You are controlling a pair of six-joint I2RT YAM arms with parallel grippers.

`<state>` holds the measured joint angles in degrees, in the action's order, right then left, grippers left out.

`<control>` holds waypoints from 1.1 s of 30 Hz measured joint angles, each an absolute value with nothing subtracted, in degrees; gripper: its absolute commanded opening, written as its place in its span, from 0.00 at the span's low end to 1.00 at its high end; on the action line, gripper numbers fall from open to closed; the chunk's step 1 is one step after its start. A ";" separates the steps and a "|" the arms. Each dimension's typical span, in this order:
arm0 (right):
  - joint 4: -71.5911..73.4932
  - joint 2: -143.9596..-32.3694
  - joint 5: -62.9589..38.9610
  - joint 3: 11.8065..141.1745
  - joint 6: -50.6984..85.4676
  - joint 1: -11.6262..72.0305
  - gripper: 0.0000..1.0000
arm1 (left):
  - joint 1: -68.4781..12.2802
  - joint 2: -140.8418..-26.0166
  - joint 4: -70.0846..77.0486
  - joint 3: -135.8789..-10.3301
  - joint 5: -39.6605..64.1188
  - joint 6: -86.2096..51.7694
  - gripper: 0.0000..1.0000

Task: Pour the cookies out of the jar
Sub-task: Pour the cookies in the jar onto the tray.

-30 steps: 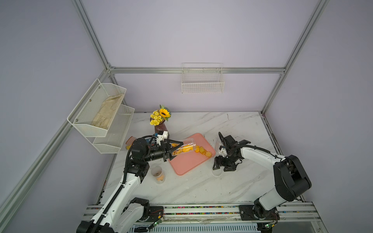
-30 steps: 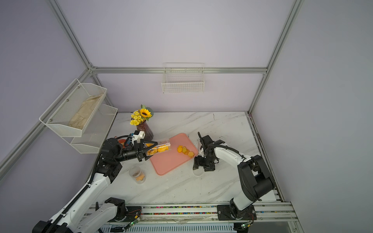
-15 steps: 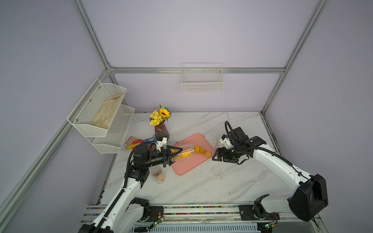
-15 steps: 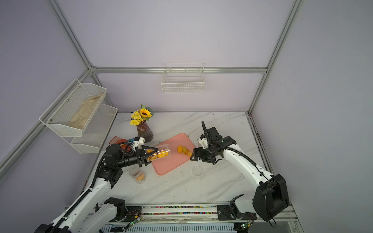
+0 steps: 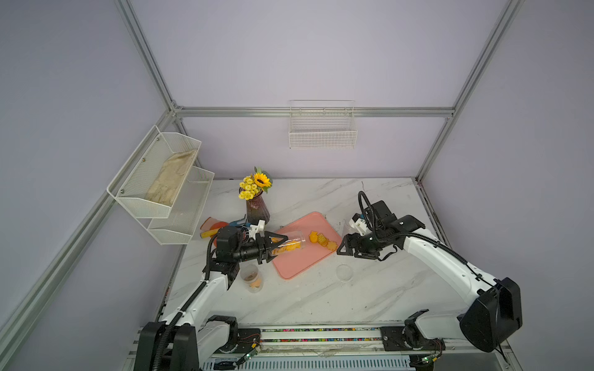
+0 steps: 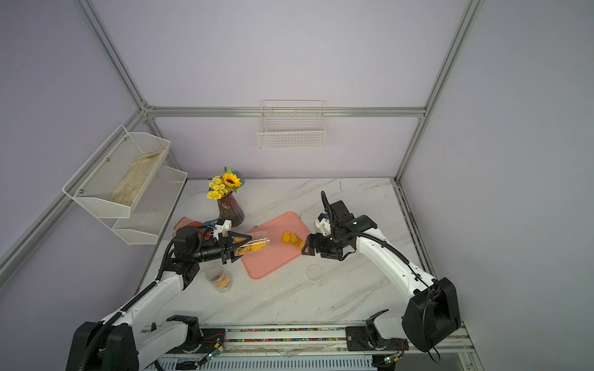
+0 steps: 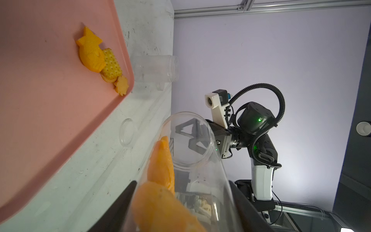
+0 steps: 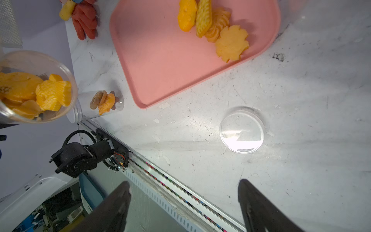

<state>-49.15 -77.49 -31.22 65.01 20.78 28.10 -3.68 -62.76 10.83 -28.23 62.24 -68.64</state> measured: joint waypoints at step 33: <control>-45.76 -81.12 -32.29 62.72 23.92 28.10 0.87 | 6.42 -89.21 -19.25 -42.19 66.61 -31.35 0.63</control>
